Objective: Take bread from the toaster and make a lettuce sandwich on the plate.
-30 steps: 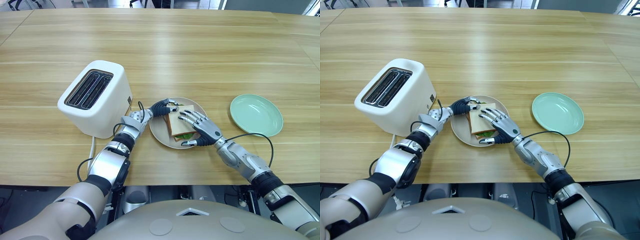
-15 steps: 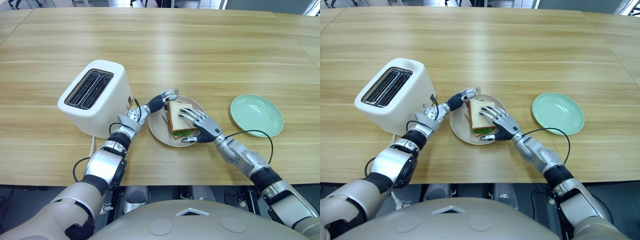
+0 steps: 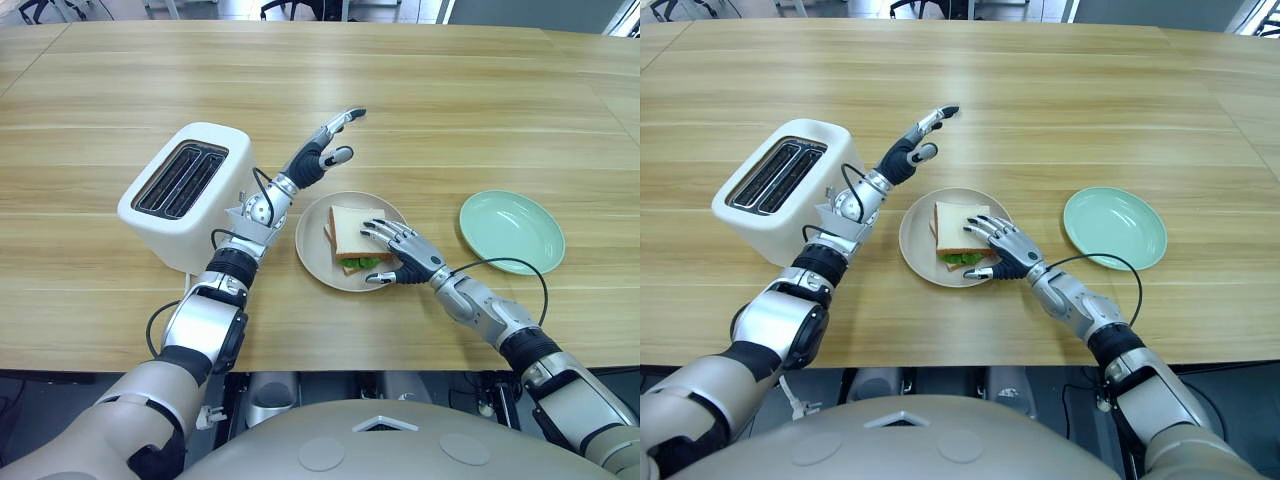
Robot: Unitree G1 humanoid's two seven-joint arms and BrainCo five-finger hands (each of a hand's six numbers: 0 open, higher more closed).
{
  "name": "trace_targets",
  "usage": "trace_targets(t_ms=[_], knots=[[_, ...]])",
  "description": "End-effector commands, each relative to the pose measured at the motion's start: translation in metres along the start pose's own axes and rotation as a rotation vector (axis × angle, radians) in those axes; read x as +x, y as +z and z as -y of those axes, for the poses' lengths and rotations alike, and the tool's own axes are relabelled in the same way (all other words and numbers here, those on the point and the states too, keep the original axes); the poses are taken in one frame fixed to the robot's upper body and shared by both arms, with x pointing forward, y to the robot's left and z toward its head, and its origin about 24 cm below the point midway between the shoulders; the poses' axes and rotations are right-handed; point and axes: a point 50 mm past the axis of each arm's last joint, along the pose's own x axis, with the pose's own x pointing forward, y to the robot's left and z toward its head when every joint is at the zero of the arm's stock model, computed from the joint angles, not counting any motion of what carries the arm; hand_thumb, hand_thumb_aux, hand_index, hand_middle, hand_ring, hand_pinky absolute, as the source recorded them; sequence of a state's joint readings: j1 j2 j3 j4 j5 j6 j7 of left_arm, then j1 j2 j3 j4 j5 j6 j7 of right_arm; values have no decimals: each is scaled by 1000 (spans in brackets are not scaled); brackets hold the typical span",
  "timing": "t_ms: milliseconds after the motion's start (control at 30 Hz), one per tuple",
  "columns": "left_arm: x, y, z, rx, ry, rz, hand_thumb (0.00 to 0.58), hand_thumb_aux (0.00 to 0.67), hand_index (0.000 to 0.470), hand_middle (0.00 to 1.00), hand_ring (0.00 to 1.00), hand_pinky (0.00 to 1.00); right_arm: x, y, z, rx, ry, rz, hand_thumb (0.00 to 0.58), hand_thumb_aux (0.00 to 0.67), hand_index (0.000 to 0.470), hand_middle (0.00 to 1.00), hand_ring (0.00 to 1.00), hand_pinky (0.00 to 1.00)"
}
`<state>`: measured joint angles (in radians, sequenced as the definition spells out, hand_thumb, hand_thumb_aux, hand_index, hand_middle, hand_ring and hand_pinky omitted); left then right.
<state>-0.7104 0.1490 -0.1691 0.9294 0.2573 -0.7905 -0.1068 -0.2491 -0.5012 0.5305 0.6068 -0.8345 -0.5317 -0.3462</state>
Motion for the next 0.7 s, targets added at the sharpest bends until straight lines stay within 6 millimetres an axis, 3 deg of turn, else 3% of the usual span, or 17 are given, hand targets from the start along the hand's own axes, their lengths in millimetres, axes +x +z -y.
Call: trace_targets(t_ms=[33, 167, 267, 300, 333, 367, 400, 433, 467, 500, 533, 567, 600, 700], knots=[[-4, 1, -10, 8, 56, 14, 0, 0, 0, 0, 0, 0, -19, -7, -31, -3, 179, -55, 0, 0, 0, 0, 0, 0], [-8, 7, -17, -3, 89, 71, 0, 0, 0, 0, 0, 0, -13, -3, -19, 4, 88, -30, 0, 0, 0, 0, 0, 0], [-13, 16, -15, -34, 61, 142, 0, 0, 0, 0, 0, 0, -4, 3, 9, 29, -131, 11, 0, 0, 0, 0, 0, 0], [-15, 18, -13, -54, 35, 167, 0, 0, 0, 0, 0, 0, -2, 5, 19, 68, -207, 23, 36, 21, 14, 0, 0, 0], [-19, 22, -10, -86, -3, 199, 0, 0, 0, 0, 0, 0, -1, 8, 28, 111, -275, 40, 36, 21, 14, 0, 0, 0], [-25, 28, -7, -141, -53, 247, 0, 0, 0, 0, 0, 0, 0, 14, 41, 189, -363, 73, 288, 194, 133, 0, 0, 0], [-31, 33, -7, -187, -85, 290, 164, 102, 70, 0, 0, 0, 0, 19, 51, 257, -434, 112, 546, 507, 348, 0, 0, 0], [-35, 37, -10, -230, -101, 325, 164, 102, 70, 0, 0, 0, -1, 25, 61, 319, -490, 152, 546, 507, 348, 0, 0, 0], [-40, 41, -14, -264, -113, 354, 580, 670, 460, 788, 788, 788, -3, 29, 70, 373, -543, 191, 580, 670, 460, 298, 298, 298], [-43, 43, -17, -283, -122, 374, 580, 670, 460, 1000, 1000, 1000, -4, 31, 76, 407, -575, 217, 580, 670, 460, 518, 518, 518], [-46, 46, -20, -299, -133, 395, 580, 670, 460, 1000, 1000, 1000, -6, 33, 83, 437, -606, 242, 580, 670, 460, 761, 761, 761], [-49, 48, -23, -312, -142, 410, 580, 670, 460, 1000, 1000, 1000, -8, 34, 88, 462, -630, 263, 580, 670, 460, 761, 761, 761], [-52, 49, -26, -327, -153, 421, 580, 670, 460, 1000, 1000, 1000, -10, 36, 94, 488, -652, 285, 580, 670, 460, 1000, 1000, 1000], [-59, 52, -30, -348, -206, 438, 580, 670, 460, 1000, 1000, 1000, -17, 38, 106, 543, -675, 331, 580, 670, 460, 1000, 1000, 1000]])
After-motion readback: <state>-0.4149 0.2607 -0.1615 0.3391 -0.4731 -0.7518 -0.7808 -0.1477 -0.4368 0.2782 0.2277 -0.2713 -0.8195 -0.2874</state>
